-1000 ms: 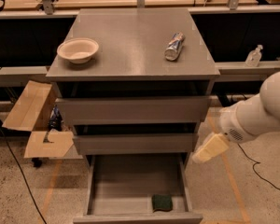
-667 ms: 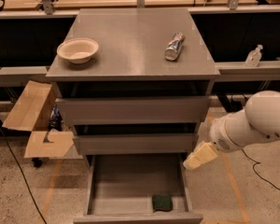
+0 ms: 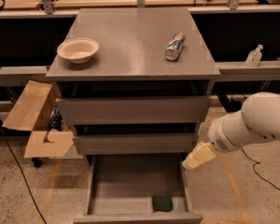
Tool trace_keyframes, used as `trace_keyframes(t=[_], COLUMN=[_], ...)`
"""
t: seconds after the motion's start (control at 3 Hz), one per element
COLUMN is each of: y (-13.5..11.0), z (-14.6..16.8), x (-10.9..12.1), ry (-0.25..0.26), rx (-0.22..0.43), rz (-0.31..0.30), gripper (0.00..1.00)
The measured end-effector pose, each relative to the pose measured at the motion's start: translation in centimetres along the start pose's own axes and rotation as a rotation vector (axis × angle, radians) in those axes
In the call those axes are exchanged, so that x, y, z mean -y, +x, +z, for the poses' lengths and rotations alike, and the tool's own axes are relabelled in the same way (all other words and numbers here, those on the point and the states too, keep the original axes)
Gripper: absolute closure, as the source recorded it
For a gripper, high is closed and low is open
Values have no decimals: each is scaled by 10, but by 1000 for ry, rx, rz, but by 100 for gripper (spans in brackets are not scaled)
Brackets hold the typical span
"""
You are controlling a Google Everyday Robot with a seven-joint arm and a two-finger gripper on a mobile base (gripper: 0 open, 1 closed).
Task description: Pick sponge from bottom drawer and place on counter
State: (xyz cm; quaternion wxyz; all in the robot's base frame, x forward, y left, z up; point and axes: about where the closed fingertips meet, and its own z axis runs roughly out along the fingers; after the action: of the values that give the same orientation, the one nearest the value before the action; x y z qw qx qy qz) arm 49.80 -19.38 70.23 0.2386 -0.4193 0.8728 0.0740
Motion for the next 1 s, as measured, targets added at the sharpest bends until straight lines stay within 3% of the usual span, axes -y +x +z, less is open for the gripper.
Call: trace_keyframes(t=[0.33,1.0], y=[-1,5], z=[33,147], x=[-3,7], ry=[-15,-24], rx=[32,118], rz=[13,84], gripper=[0,0])
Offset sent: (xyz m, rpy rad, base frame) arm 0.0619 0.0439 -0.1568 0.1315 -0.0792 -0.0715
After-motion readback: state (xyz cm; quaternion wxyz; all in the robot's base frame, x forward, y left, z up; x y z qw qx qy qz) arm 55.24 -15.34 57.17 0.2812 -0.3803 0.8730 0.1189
